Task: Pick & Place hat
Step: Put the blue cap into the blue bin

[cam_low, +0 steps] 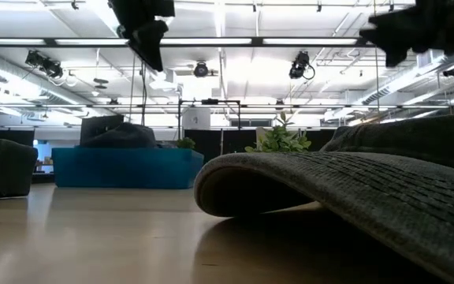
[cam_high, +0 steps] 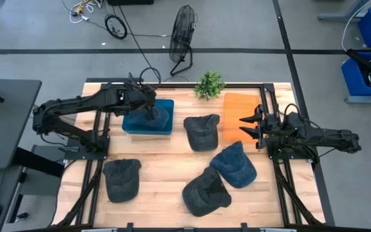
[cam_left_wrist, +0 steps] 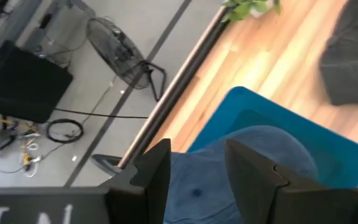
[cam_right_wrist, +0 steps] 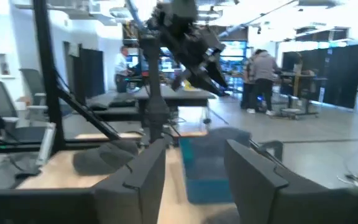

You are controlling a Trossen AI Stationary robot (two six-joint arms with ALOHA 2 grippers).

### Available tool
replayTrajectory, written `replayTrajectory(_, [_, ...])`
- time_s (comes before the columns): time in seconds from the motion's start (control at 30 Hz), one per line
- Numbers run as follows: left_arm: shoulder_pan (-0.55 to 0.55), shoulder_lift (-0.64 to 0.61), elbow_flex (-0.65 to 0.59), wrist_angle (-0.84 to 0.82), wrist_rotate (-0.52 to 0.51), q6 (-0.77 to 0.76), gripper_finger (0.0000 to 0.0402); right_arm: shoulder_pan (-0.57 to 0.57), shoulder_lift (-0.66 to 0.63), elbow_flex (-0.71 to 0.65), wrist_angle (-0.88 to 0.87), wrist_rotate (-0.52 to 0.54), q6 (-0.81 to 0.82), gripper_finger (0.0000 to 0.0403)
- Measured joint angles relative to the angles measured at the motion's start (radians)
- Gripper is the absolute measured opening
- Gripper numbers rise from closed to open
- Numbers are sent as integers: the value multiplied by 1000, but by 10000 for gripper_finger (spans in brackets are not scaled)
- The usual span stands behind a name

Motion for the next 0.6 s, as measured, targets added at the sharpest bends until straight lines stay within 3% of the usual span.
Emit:
replayTrajectory(0.13, [15, 0, 0, 0, -43, 0, 156, 12, 165, 121, -83, -19, 2, 189])
replayTrajectory(0.37, [46, 0, 0, 2, -47, 0, 148, 79, 575, 339, -234, -39, 14, 183])
replayTrajectory(0.6, [62, 0, 0, 2, -47, 0, 147, 188, 936, 584, -523, -195, 256, 171])
